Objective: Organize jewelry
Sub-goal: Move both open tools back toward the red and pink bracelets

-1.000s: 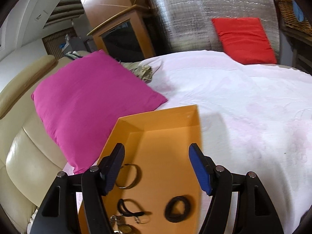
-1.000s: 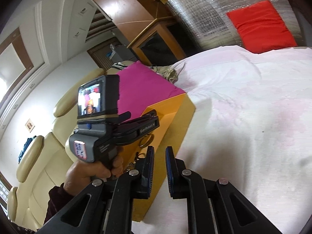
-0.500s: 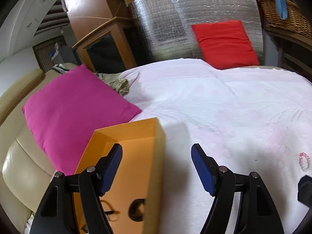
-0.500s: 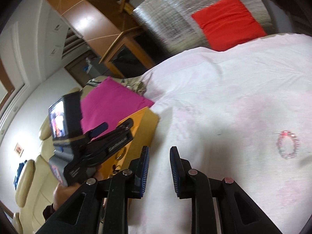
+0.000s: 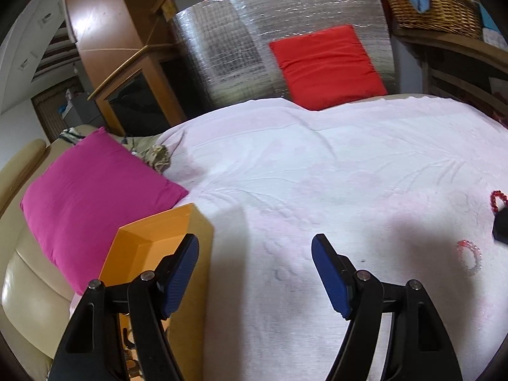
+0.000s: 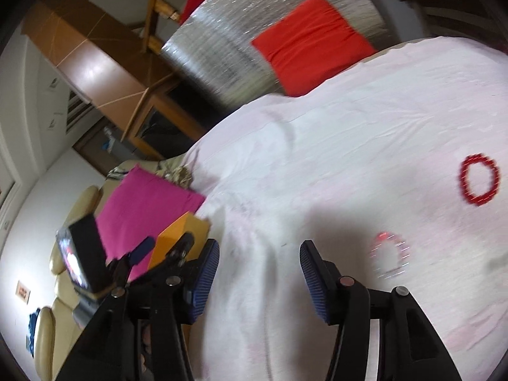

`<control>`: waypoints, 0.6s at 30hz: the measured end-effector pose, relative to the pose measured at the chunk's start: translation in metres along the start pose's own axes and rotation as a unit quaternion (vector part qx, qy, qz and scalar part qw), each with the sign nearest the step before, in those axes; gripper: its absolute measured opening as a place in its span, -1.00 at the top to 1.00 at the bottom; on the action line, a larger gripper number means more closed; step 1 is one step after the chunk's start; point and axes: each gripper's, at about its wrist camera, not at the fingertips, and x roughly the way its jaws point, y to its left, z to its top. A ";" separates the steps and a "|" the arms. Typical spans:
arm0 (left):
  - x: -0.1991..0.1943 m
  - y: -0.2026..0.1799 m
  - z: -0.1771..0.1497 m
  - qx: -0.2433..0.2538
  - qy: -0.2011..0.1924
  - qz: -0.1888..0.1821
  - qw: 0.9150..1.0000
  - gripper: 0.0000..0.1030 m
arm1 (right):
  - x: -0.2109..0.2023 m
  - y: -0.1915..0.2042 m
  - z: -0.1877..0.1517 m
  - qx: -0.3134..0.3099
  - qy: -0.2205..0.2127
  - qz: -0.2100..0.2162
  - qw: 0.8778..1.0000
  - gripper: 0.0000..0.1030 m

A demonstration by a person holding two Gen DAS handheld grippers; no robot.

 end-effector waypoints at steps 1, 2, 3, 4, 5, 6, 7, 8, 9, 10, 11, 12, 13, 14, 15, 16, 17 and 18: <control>-0.001 -0.003 0.000 0.002 0.000 -0.001 1.000 -0.44 | -0.003 -0.003 0.004 0.003 -0.003 -0.008 1.000 -0.10; -0.002 -0.005 0.000 0.004 -0.001 -0.003 1.000 -0.44 | -0.007 -0.010 0.009 0.009 -0.009 -0.020 1.000 -0.09; -0.003 -0.009 0.001 0.005 -0.002 -0.005 1.000 -0.44 | -0.011 -0.015 0.013 0.013 -0.011 -0.029 0.999 -0.09; -0.004 -0.010 0.001 0.006 -0.002 -0.007 1.000 -0.44 | -0.013 -0.019 0.017 0.016 -0.013 -0.038 0.999 -0.09; -0.005 -0.013 0.001 0.007 -0.002 -0.009 1.000 -0.44 | -0.017 -0.027 0.021 0.023 -0.016 -0.049 0.998 -0.09; -0.005 -0.016 0.001 0.009 -0.002 -0.011 1.000 -0.44 | -0.021 -0.032 0.024 0.029 -0.018 -0.057 0.998 -0.09; -0.006 -0.019 0.001 0.010 -0.002 -0.012 1.000 -0.44 | -0.024 -0.039 0.028 0.035 -0.017 -0.067 0.997 -0.09; -0.007 -0.021 0.001 0.011 -0.003 -0.013 1.000 -0.44 | -0.026 -0.044 0.031 0.038 -0.016 -0.078 0.996 -0.09; -0.007 -0.023 0.001 0.014 -0.004 -0.015 1.000 -0.44 | -0.028 -0.049 0.034 0.039 -0.015 -0.090 0.995 -0.09; -0.007 -0.026 0.001 0.015 -0.003 -0.016 1.000 -0.44 | -0.031 -0.055 0.037 0.037 -0.014 -0.107 0.993 -0.09; -0.007 -0.028 0.001 0.017 -0.003 -0.019 1.000 -0.44 | -0.035 -0.061 0.040 0.035 -0.013 -0.121 0.992 -0.09; -0.007 -0.031 0.001 0.018 -0.001 -0.022 1.000 -0.44 | -0.037 -0.067 0.043 0.034 -0.011 -0.131 0.991 -0.09; -0.007 -0.035 0.000 0.019 0.001 -0.027 0.999 -0.44 | -0.040 -0.074 0.046 0.035 -0.007 -0.140 0.989 -0.09; -0.005 -0.039 -0.001 0.020 0.007 -0.035 0.999 -0.46 | -0.043 -0.082 0.049 0.039 -0.006 -0.148 0.988 -0.09; -0.004 -0.045 -0.002 0.024 0.015 -0.048 0.998 -0.47 | -0.045 -0.090 0.052 0.044 -0.005 -0.153 0.987 -0.09; -0.003 -0.050 -0.004 0.028 0.022 -0.060 0.998 -0.47 | -0.048 -0.097 0.054 0.048 -0.003 -0.158 0.986 -0.09; -0.002 -0.056 -0.006 0.036 0.030 -0.075 0.996 -0.47 | -0.053 -0.108 0.057 0.055 -0.004 -0.165 0.985 -0.09; -0.001 -0.065 -0.009 0.047 0.038 -0.095 0.994 -0.47 | -0.055 -0.116 0.059 0.061 -0.005 -0.170 0.983 -0.09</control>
